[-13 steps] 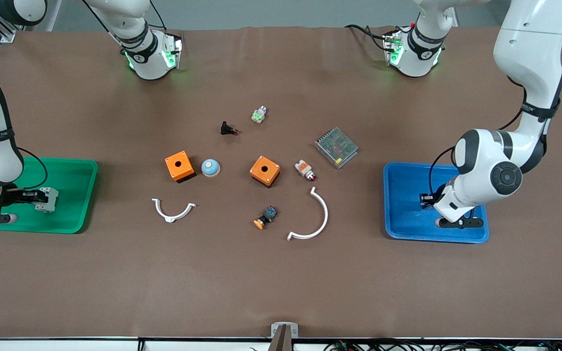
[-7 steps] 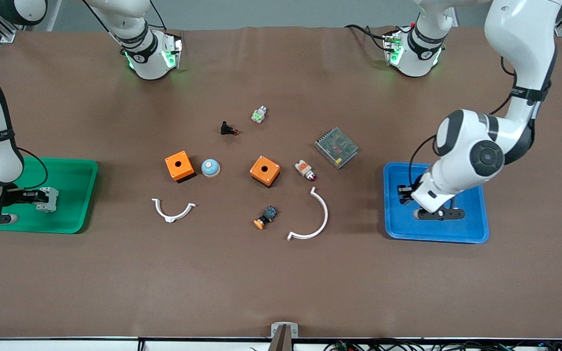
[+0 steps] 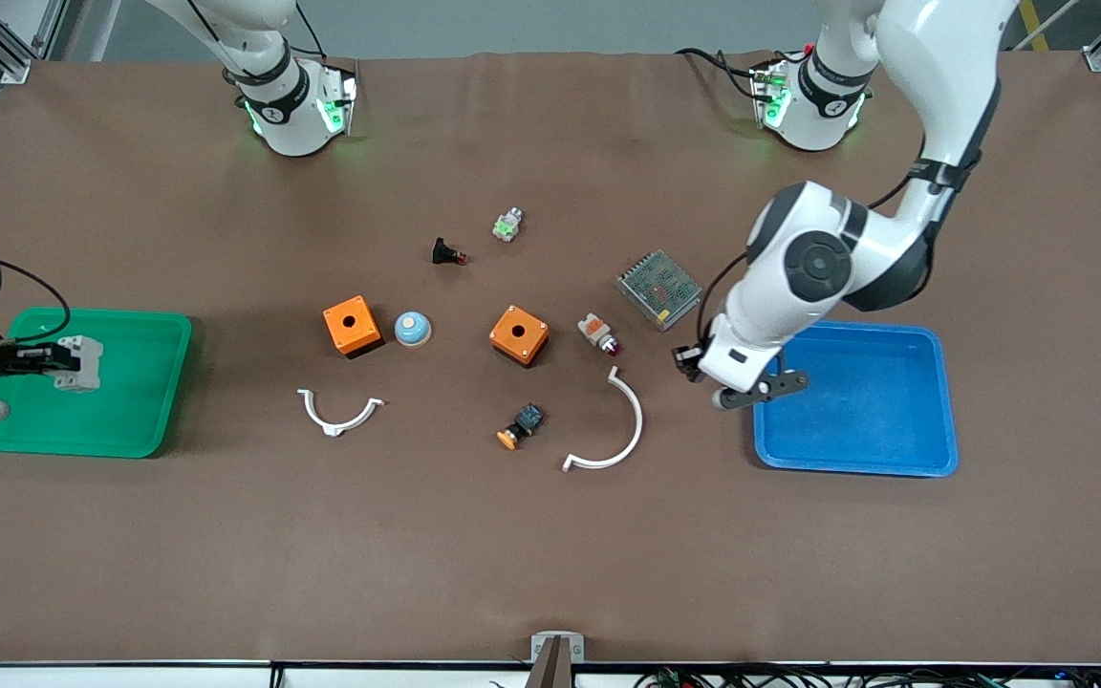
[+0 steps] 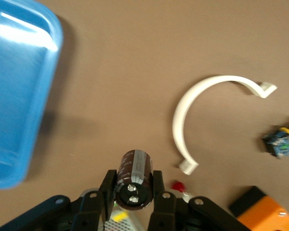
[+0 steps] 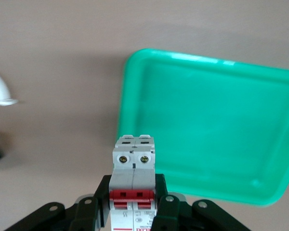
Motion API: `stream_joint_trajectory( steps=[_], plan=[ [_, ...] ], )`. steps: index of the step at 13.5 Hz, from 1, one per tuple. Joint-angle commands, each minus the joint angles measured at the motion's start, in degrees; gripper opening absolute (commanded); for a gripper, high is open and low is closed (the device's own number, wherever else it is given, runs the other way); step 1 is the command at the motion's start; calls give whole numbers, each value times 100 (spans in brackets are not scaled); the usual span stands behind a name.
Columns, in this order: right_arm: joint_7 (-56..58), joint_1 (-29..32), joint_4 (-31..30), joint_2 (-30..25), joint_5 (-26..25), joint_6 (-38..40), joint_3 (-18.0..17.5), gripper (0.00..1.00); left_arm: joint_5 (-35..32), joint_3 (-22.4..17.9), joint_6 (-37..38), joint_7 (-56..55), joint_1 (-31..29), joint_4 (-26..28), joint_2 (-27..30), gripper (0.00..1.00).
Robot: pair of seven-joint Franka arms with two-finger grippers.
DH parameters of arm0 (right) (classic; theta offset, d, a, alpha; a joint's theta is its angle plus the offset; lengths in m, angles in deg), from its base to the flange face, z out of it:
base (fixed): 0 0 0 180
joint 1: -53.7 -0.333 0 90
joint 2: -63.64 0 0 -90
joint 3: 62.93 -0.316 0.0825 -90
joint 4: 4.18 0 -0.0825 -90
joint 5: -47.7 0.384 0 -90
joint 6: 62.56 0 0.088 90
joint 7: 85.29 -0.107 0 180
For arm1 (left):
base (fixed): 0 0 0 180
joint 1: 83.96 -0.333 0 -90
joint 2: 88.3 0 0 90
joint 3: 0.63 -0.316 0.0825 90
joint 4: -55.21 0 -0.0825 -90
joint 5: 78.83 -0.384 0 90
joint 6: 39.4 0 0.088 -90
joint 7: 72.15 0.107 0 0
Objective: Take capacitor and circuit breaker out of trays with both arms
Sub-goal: 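Lift the capacitor with the left gripper while the right gripper lifts the breaker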
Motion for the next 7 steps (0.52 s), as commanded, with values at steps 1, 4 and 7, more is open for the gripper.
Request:
stream_joint_trajectory(
  steps=[1, 4, 7],
  plan=[
    [-1000, -767, -226, -444, 29, 555, 38, 20, -87, -20, 126, -819, 399, -606, -461, 2],
    [-2186, -1690, -252, -559, 117, 873, 29, 20, -87, -81, 126, -1663, 891, -1238, -996, 1],
    [-3547, -2639, -402, -507, 301, 664, 29, 20, -104, -125, 47, -1999, 1130, -1644, -1454, 1]
  ],
)
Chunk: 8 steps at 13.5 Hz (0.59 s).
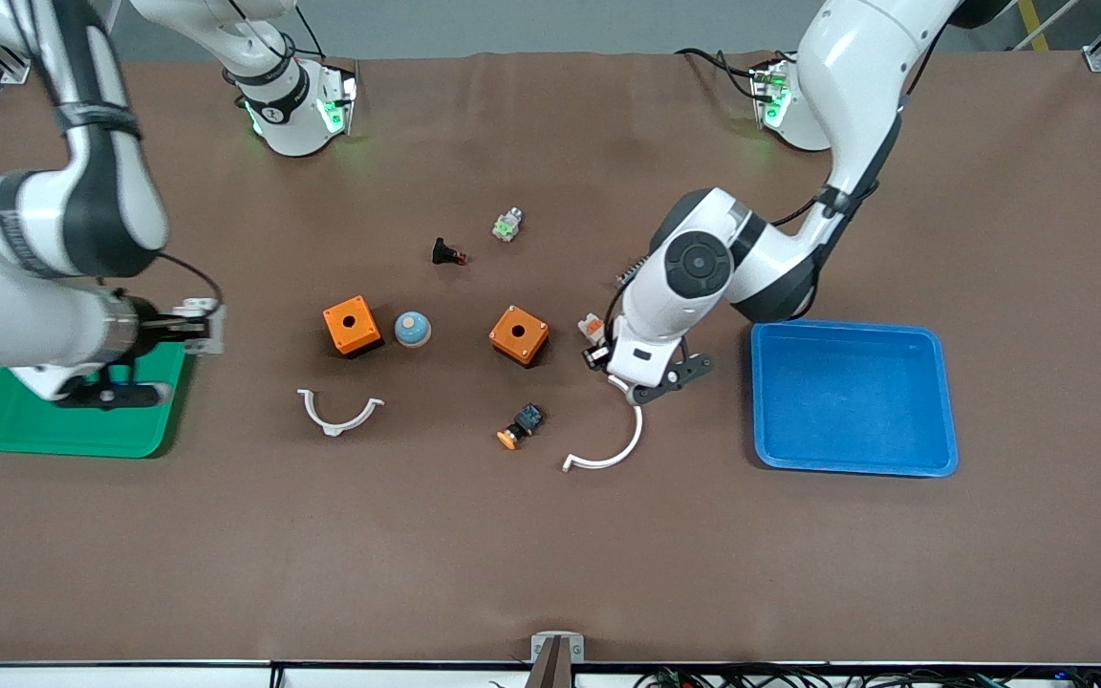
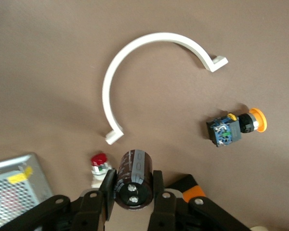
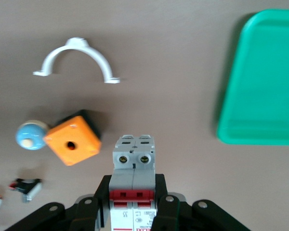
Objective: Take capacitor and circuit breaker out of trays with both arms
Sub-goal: 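Lift the capacitor with the left gripper while the right gripper lifts the breaker, then lower the capacitor by the white arc while the right gripper lowers the breaker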
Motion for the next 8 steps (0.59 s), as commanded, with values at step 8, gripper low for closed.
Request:
stream_joint_trajectory(
  steps=[8],
  plan=[
    [-2598, -2204, -979, 604, 900, -2687, 79, 19, -121, -1043, -970, -388, 1056, -979, -1304, 1]
  ],
)
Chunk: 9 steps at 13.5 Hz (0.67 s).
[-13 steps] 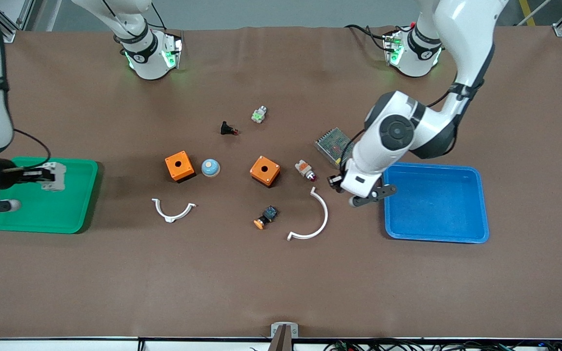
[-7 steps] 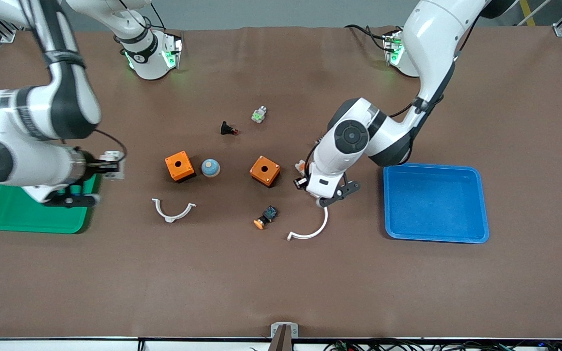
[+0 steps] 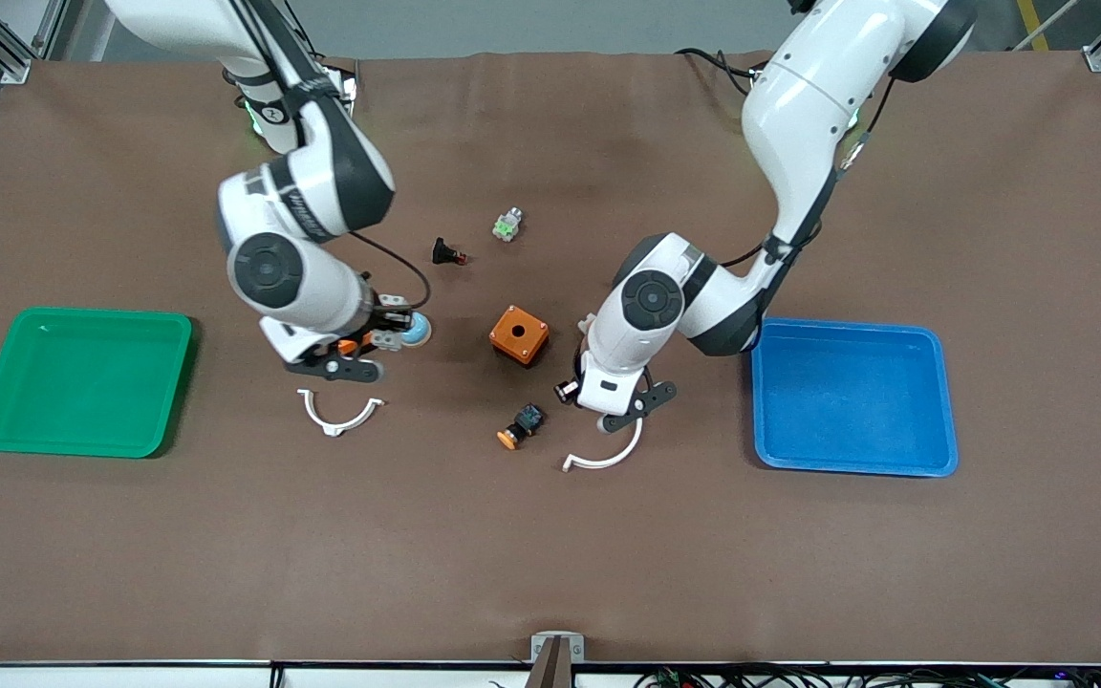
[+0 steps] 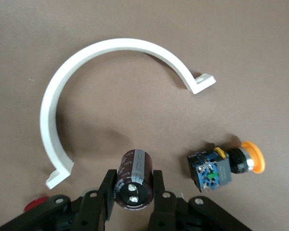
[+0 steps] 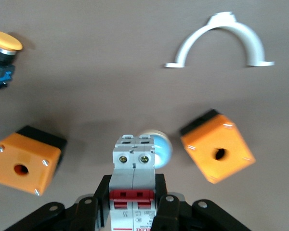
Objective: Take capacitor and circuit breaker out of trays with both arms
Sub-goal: 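Lower the capacitor by the white arc while the right gripper lowers the breaker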
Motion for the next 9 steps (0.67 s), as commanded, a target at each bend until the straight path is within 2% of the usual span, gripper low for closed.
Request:
stream_joint_trajectory(
  steps=[1, 3, 4, 6, 9],
  plan=[
    [-331, -280, -68, 366, 155, -639, 82, 19, -115, -173, -106, -131, 126, -280, -275, 1],
    [-341, -413, -68, 604, 155, -974, 82, 19, -115, -173, -142, -131, 126, -351, -355, 6],
    [-341, -465, -68, 709, 155, -1106, 82, 19, -115, -173, -142, -131, 117, -351, -364, 20],
    [-341, -562, -68, 815, 164, -1247, 73, 19, -123, -182, -133, -175, 108, -343, -312, 100],
    [-341, -642, -68, 991, 172, -1406, 73, 20, -141, -182, -54, -148, 39, -342, -58, 100]
  ],
)
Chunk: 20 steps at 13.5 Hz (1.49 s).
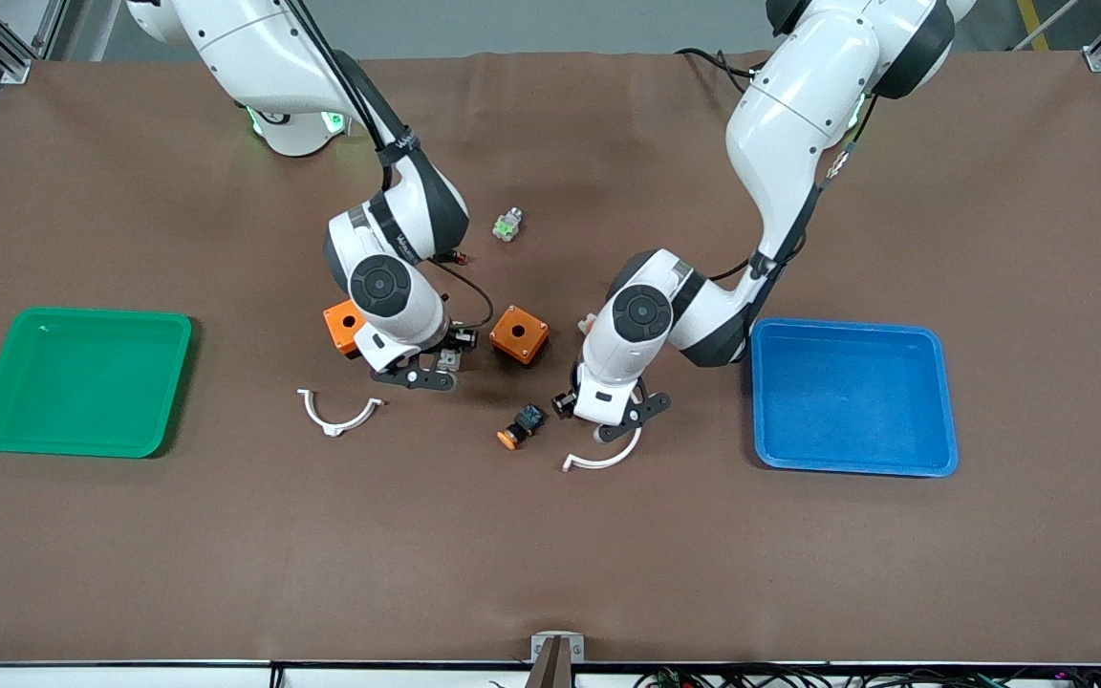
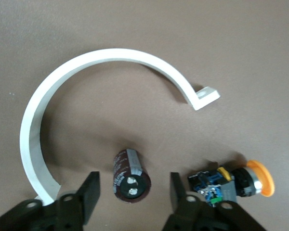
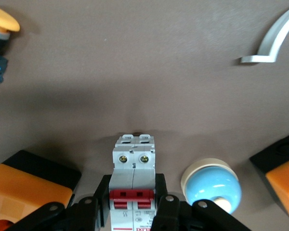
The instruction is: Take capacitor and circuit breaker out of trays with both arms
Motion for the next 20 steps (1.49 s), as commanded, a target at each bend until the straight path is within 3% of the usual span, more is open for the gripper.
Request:
stream_joint_trajectory(
  steps=[1, 4, 6, 7, 14, 17, 20],
  plan=[
    [-45, -103, 37, 68, 160, -84, 65, 21, -141, -62, 308, -131, -50, -39, 361, 100],
    [-36, -94, 37, 165, 169, -190, 65, 26, -377, -273, 1398, 403, -164, -48, 1080, 100],
    [-54, -94, 37, 130, 169, -59, 65, 88, -510, -282, 1873, 974, -436, -30, 1564, 100],
    [-62, -94, 46, 25, 178, 142, 74, 100, -510, -282, 2093, 1212, -533, -30, 1775, 100],
    [183, 538, -103, -2100, 125, 2734, 127, 100, -800, -282, 4026, 2609, -1411, -22, 3181, 100],
    [779, 967, -788, -2909, 11, 2684, 135, 100, -791, -282, 4581, 3654, -1807, -22, 3762, 100],
    [1586, 1635, -781, -3288, -313, 2964, 135, 100, -677, -264, 5056, 4726, -2334, -13, 4255, 100]
  ],
)
